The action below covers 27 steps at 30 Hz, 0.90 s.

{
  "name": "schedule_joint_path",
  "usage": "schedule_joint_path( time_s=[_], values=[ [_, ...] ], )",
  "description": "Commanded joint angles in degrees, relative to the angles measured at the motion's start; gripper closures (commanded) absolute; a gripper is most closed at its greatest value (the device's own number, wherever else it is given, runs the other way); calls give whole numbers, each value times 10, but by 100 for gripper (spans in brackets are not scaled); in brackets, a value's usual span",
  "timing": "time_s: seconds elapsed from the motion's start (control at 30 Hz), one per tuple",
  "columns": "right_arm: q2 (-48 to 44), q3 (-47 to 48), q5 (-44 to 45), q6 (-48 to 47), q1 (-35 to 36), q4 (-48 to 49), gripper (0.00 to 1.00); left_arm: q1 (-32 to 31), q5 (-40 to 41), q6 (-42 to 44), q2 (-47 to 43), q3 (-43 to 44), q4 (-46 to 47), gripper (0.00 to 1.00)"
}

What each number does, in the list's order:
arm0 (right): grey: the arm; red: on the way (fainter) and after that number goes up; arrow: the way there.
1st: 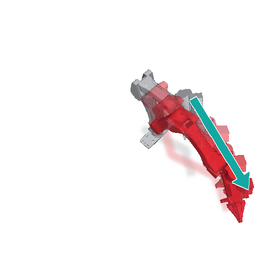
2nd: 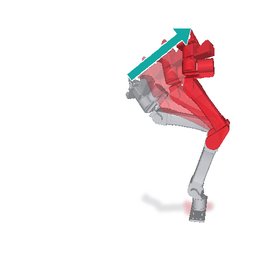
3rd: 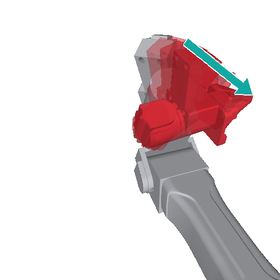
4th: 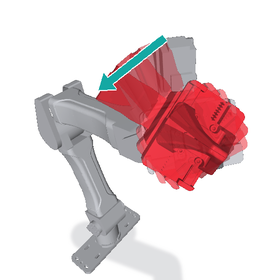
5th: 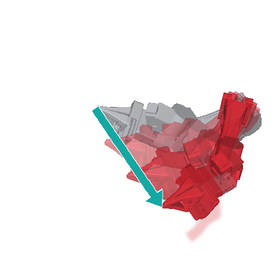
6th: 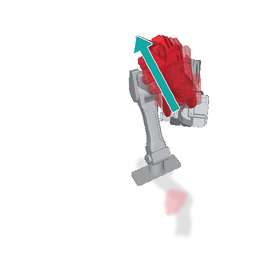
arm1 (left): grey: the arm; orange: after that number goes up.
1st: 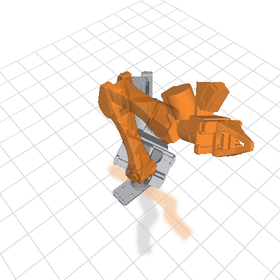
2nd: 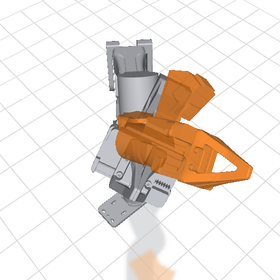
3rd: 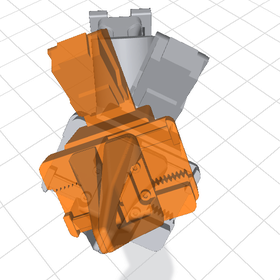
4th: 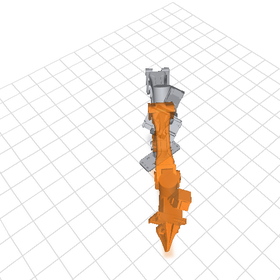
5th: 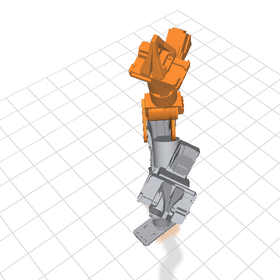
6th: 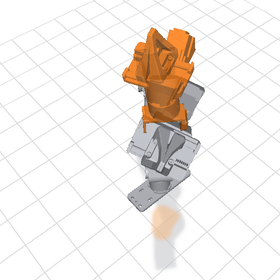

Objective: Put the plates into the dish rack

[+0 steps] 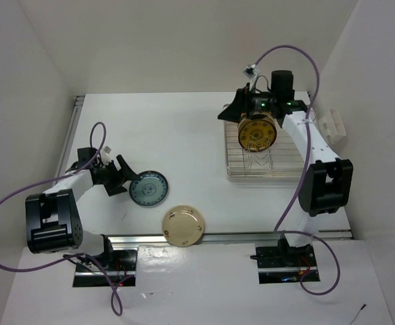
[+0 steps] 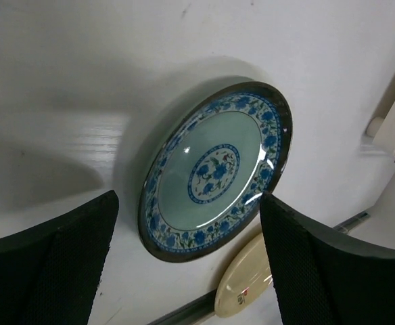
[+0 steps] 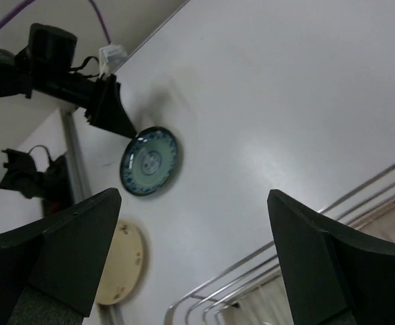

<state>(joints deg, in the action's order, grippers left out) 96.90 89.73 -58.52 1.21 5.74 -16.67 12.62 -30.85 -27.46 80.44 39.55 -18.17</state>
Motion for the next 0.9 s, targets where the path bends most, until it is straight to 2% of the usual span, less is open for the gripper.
schedule_joint_path(
  time_s=[0.0, 0.17, 0.27, 0.3, 0.33, 0.5, 0.63, 0.67, 0.87],
  values=[
    [6, 40, -21, 45, 51, -68, 3, 4, -15, -50, 13, -32, 74, 10],
    [0, 27, -4, 45, 89, -20, 3, -1, -8, -32, 18, -37, 90, 16],
    [0, 27, -4, 50, 95, -9, 3, -1, -8, -21, 23, -42, 89, 24],
    [7, 27, -4, 50, 95, -4, 4, -1, -15, -21, 29, -47, 96, 36],
    [7, 35, -4, 55, 102, -4, 4, -1, -15, -21, 34, -47, 96, 42],
    [48, 77, 3, 61, 121, -21, 4, -20, -15, -15, 66, -54, 111, 56],
    [70, 93, 3, 66, 138, -27, 4, -30, -15, -15, 78, -54, 132, 96],
    [70, 99, 3, 66, 138, -27, 4, -37, -20, -15, 84, -47, 139, 100],
    [106, 127, 3, 72, 156, -40, 4, -44, -75, -7, 58, 16, 163, 100]
  ],
)
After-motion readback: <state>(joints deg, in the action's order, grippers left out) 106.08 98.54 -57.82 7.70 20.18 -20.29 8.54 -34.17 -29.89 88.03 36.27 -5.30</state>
